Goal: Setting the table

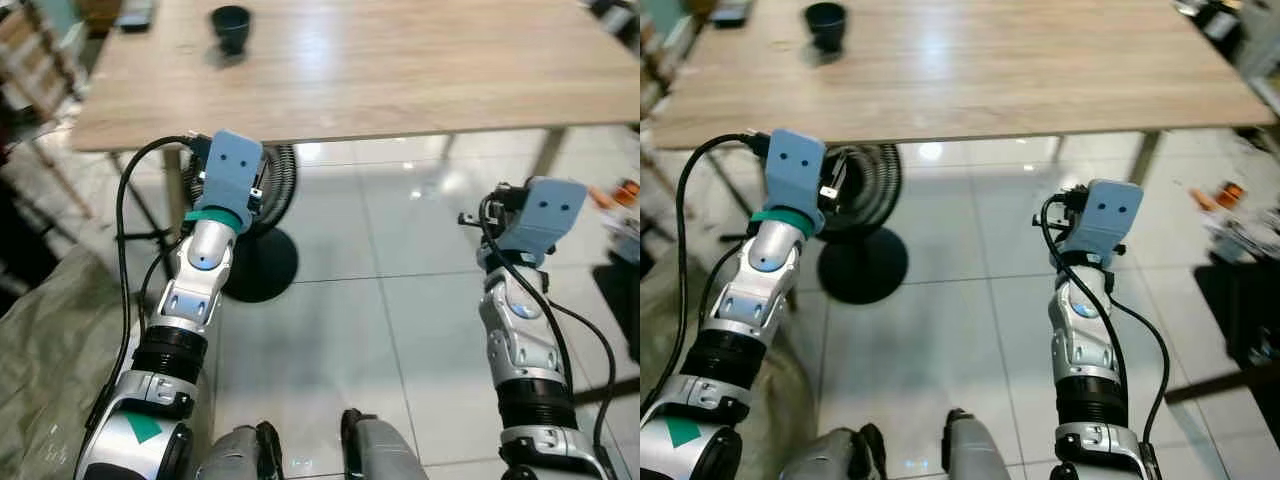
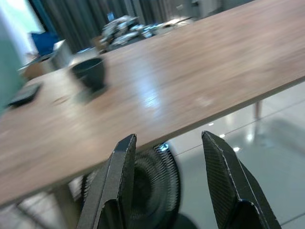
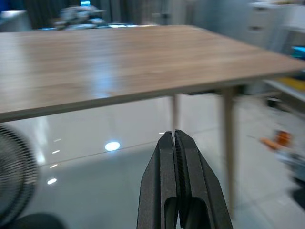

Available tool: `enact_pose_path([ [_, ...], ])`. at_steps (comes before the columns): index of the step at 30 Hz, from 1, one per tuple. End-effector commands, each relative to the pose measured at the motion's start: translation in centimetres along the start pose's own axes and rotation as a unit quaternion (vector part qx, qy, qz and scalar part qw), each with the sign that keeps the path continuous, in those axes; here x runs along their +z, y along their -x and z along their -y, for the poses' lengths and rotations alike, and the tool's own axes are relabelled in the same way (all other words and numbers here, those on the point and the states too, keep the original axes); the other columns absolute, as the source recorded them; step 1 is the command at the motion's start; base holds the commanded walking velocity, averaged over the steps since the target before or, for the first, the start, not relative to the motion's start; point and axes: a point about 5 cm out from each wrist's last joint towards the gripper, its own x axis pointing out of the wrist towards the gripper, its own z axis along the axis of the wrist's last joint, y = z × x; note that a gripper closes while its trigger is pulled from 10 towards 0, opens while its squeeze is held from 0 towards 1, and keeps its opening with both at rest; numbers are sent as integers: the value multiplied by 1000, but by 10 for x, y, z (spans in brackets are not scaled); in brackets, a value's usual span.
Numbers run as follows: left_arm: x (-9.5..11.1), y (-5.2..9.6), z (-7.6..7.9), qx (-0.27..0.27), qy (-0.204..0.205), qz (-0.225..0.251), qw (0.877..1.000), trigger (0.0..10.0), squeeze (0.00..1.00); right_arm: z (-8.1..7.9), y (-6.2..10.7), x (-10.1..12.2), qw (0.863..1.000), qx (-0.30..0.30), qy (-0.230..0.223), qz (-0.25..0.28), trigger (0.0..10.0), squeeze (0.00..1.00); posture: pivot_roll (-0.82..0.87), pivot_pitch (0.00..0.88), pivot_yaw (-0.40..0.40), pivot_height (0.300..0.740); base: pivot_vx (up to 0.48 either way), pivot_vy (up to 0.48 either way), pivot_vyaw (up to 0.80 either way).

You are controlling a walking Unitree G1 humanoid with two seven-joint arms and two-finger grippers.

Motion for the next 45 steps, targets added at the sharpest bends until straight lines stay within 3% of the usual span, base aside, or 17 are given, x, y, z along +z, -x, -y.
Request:
enact_pose_path([
  [1,-4,1,0,-2,-3,-8,1000,10000,0,0,3,-7,1000,-3,-7,-15,10000,0,93,66,50,740,0,0,-800],
  [17,-8,3,2,-6,-4,-12,1000,10000,0,-2,3,-6,1000,-1,-5,-15,10000,0,95,69,50,740,0,0,-800],
  [25,-35,12,-8,7,11,-76,997,10000,0,-2,4,-13,999,6,18,-30,10000,0,109,57,39,740,0,0,-800],
  [27,-52,15,-13,14,21,-121,992,10000,0,7,6,-21,998,-10,47,-51,10000,0,108,52,37,740,0,0,-800],
  [30,-59,18,-14,16,27,-135,990,10000,0,13,8,-25,997,-20,51,-60,10000,0,107,44,29,740,0,0,-617],
  [34,-83,31,-20,17,15,-184,983,10000,0,42,25,-53,987,-61,83,-119,10000,0,123,24,20,740,0,0,-102],
  [45,-94,39,-24,-11,2,-208,978,10000,0,43,27,-63,984,-72,77,-141,10000,0,139,8,29,740,0,0,0],
])
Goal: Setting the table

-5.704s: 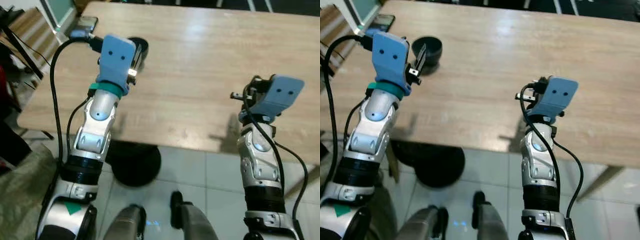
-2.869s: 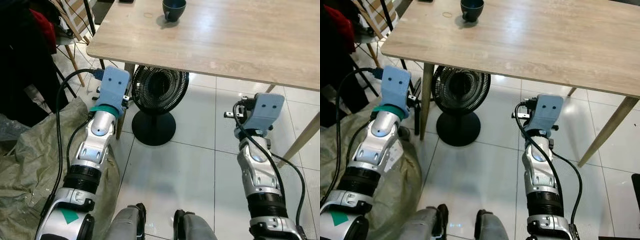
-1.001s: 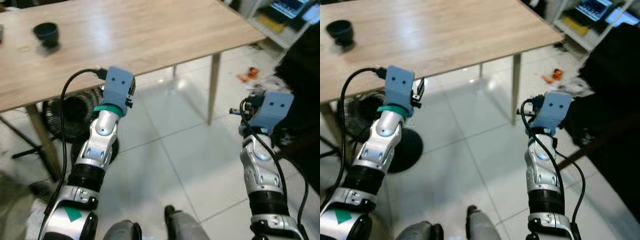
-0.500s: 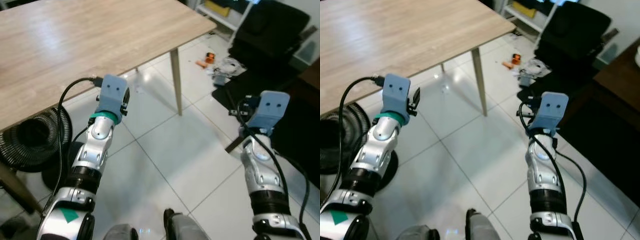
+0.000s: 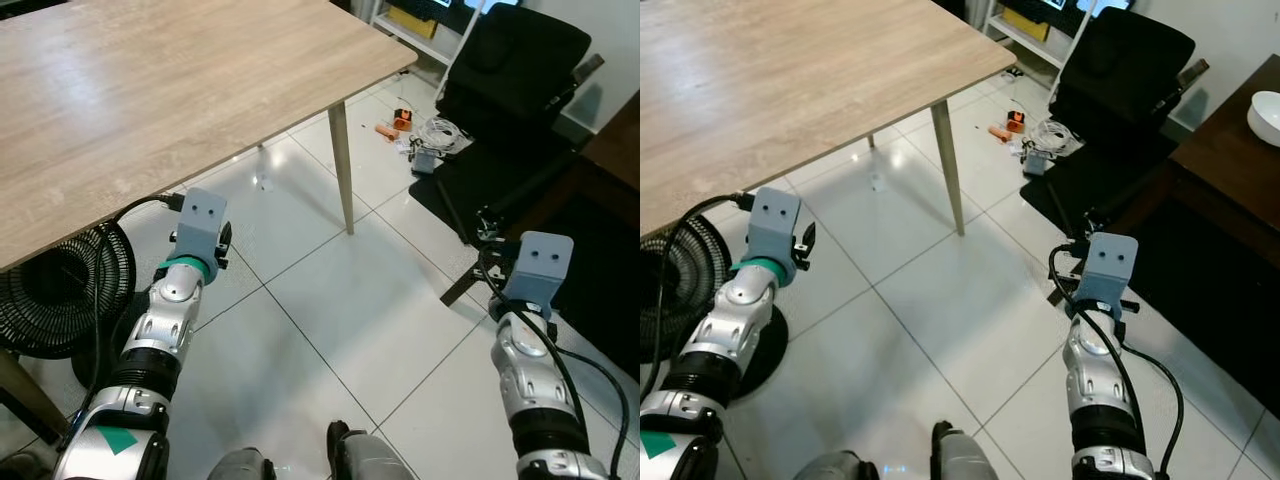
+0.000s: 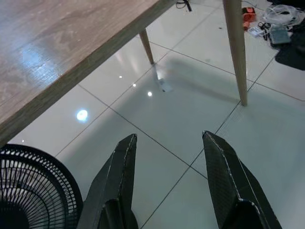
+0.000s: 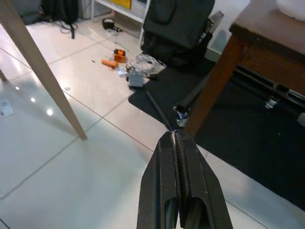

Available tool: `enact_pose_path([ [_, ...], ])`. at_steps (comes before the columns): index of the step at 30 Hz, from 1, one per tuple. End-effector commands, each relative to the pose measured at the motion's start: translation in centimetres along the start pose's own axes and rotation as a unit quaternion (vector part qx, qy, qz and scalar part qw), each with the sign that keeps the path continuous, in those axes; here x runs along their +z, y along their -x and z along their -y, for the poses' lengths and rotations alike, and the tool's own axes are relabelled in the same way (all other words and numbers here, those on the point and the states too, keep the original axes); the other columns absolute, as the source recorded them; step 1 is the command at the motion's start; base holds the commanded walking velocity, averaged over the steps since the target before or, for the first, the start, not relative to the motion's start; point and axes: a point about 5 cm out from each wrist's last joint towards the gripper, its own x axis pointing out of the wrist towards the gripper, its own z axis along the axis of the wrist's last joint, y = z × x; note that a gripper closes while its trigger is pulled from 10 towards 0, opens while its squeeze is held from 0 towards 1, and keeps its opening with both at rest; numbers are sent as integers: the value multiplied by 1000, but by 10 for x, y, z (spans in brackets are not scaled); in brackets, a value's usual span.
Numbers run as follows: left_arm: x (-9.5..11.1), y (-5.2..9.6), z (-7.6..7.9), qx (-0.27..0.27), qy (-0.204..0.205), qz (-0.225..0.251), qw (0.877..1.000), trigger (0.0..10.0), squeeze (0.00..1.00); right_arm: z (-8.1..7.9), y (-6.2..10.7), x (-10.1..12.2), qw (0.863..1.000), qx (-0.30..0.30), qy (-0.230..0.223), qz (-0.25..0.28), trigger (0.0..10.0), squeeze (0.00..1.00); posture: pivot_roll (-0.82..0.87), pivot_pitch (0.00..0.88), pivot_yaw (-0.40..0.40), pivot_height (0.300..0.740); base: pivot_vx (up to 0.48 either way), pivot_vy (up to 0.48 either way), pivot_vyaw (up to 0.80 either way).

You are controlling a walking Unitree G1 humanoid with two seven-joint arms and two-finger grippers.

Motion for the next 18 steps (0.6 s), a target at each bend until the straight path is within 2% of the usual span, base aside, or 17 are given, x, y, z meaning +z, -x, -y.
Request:
enact_pose_path([
  [1,-7,3,3,-11,-3,-11,1000,10000,0,5,1,-6,1000,-10,0,-9,10000,0,140,9,30,740,0,0,0],
  [5,-4,1,4,-22,-5,-1,1000,10000,0,-1,1,-8,1000,-1,-2,-8,10000,0,140,11,32,740,0,0,0],
  [8,-15,2,7,-24,-3,-18,1000,10000,0,-7,6,-23,999,23,11,-30,10000,0,139,12,27,740,0,0,0],
  [13,-28,5,9,-18,-1,-36,999,10000,0,-7,10,-38,997,33,28,-61,10000,0,144,14,17,740,0,0,0],
  [17,-52,13,14,-25,0,-70,997,10000,0,-4,18,-60,992,42,46,-110,10000,0,146,21,14,740,0,0,0],
  [18,-52,13,14,-25,0,-70,997,10000,0,-4,18,-60,992,42,46,-110,10000,0,146,21,14,740,0,0,0],
])
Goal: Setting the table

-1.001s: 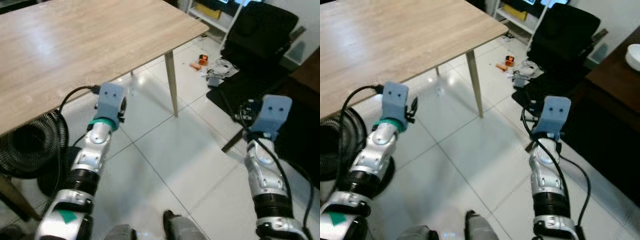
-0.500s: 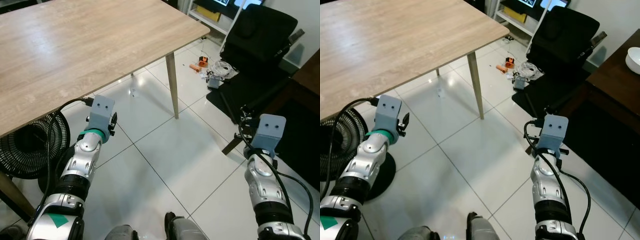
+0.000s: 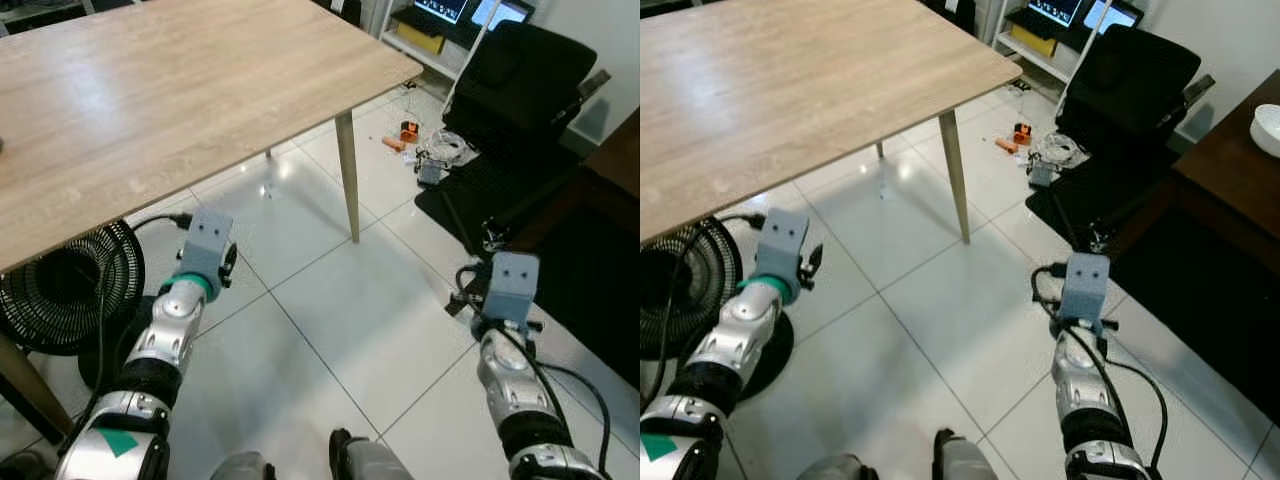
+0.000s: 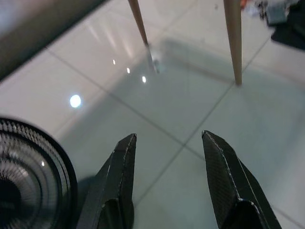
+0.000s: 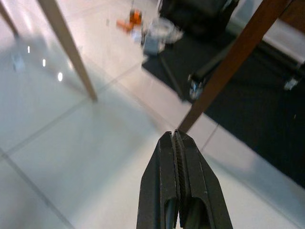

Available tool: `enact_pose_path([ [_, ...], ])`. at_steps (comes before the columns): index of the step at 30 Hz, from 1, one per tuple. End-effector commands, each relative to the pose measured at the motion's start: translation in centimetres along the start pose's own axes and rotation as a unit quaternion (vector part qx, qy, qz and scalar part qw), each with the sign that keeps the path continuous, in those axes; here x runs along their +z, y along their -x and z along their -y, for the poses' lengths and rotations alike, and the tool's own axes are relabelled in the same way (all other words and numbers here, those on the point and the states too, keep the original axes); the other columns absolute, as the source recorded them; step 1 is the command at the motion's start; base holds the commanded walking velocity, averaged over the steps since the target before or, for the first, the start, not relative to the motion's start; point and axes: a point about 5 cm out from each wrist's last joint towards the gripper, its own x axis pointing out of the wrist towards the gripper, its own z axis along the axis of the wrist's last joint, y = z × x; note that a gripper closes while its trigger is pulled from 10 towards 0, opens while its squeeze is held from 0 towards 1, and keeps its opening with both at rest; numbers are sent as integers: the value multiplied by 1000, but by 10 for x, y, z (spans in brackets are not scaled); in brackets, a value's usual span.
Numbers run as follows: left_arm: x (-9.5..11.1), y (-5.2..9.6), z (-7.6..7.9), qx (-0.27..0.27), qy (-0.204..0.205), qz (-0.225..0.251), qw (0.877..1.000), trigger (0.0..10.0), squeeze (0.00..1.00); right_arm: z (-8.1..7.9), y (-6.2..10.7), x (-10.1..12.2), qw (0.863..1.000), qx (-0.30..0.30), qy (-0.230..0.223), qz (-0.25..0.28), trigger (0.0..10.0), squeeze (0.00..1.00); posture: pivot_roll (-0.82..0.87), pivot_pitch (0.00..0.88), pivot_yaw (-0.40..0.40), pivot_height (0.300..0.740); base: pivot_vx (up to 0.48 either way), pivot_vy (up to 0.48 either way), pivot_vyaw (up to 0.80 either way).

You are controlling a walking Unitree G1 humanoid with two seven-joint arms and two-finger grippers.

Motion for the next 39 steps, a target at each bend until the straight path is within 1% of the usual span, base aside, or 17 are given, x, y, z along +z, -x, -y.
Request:
enact_pose_path([
  [1,-18,5,8,-18,-5,-26,999,10000,0,1,4,-14,999,9,10,-30,10000,0,141,23,15,740,0,0,0],
  [6,-27,8,13,-27,-10,-42,999,10000,0,-2,8,-26,998,19,18,-54,10000,0,139,22,16,740,0,0,0],
  [7,-35,11,15,-28,-13,-55,998,10000,0,-4,13,-37,997,26,27,-75,10000,0,136,24,16,740,0,0,0],
  [8,-35,11,15,-28,-13,-55,998,10000,0,-4,13,-37,997,26,27,-75,10000,0,136,24,16,740,0,0,0],
  [9,-43,13,17,-28,-11,-69,997,10000,0,-6,19,-48,994,31,32,-95,10000,0,131,24,15,740,0,0,0],
  [11,-43,13,17,-28,-11,-69,997,10000,0,-6,19,-48,994,31,32,-95,10000,0,131,24,15,740,0,0,0],
  [12,-49,15,20,-26,-7,-81,996,10000,0,-6,24,-59,993,29,22,-115,10000,0,131,20,14,740,0,0,0],
  [14,-57,18,23,-24,-6,-96,995,10000,0,-6,31,-68,992,20,-3,-126,10000,0,129,16,19,740,0,0,0],
  [15,-57,18,23,-24,-6,-96,995,10000,0,-6,31,-68,992,20,-3,-126,10000,0,129,16,19,740,0,0,0],
  [16,-63,21,25,-28,2,-108,994,10000,0,-8,33,-71,991,14,-16,-129,10000,0,125,11,25,740,0,0,0],
  [23,-70,25,29,-31,4,-116,993,10000,0,-14,37,-76,990,15,-23,-138,10000,0,125,0,40,740,0,0,0],
  [25,-72,25,29,-30,2,-121,992,10000,0,-21,40,-79,989,22,-25,-142,10000,0,125,0,58,740,0,0,0],
  [29,-74,26,28,-33,-6,-125,992,10000,0,-28,43,-80,989,31,-23,-144,10000,0,123,0,58,740,0,0,0],
  [33,-76,27,31,-30,-17,-125,992,10000,0,-29,44,-82,989,41,-3,-145,10000,0,131,0,15,740,0,0,0],
  [36,-77,27,32,-28,-18,-124,992,10000,0,-28,44,-82,989,43,1,-144,10000,0,131,0,15,740,0,0,0],
  [38,-77,28,33,-28,-17,-123,992,10000,0,-27,43,-81,989,45,2,-142,10000,0,123,0,-1,740,0,0,0],
  [39,-77,28,35,-30,-16,-124,992,10000,0,-27,42,-80,989,52,11,-138,10000,0,104,0,-13,740,0,0,0],
])
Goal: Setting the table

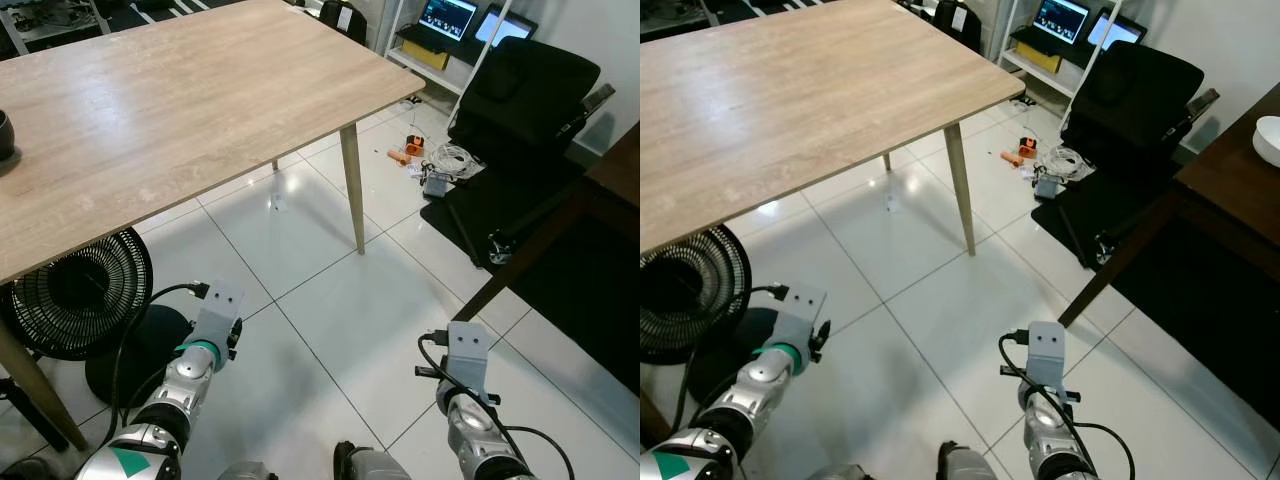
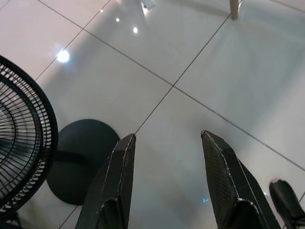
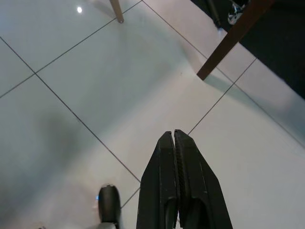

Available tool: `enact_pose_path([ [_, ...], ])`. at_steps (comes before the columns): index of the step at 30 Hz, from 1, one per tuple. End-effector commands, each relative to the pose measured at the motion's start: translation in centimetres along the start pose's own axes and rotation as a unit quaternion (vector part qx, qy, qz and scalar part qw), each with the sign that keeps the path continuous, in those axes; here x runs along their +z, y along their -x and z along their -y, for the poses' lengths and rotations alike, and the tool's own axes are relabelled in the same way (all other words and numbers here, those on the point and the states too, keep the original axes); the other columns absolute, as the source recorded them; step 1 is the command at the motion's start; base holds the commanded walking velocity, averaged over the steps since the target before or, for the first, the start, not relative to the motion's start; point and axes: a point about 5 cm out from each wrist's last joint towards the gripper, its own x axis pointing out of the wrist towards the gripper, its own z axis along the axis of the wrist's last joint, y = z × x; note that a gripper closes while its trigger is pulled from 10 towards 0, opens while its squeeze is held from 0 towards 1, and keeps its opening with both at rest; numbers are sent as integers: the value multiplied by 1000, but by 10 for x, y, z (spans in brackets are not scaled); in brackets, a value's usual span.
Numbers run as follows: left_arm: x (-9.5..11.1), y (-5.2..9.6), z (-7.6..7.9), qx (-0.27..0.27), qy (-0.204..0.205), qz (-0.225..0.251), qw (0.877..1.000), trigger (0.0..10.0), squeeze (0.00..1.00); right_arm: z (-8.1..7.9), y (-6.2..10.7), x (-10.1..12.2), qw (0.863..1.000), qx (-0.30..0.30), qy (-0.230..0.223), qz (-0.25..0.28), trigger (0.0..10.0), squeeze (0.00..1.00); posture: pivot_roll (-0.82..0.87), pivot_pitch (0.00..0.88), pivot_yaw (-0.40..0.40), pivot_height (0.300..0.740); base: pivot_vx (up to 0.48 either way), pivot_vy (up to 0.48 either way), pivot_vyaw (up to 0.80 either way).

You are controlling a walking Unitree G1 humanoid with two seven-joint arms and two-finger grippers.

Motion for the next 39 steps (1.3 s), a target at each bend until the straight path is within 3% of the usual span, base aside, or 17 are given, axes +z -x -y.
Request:
enact_pose_path([
  [1,-7,2,5,-6,-5,-11,1000,10000,0,2,0,-1,1000,7,14,1,10000,0,104,0,-13,740,0,0,0],
  [7,-6,1,7,-8,-8,-10,1000,10000,0,6,0,-1,1000,4,23,3,10000,0,104,0,6,740,0,0,0],
  [11,-6,1,5,-10,-17,-8,1000,10000,0,12,-1,1,1000,-16,6,4,10000,0,106,0,21,740,0,0,0],
  [30,-5,1,4,-17,-21,-8,1000,10000,0,1,2,-4,1000,-15,-8,2,10000,0,82,0,68,740,0,0,0],
  [39,-5,1,6,-19,-20,-7,1000,10000,0,4,4,-9,1000,-20,-12,-5,10000,0,82,0,61,740,0,0,-622],
])
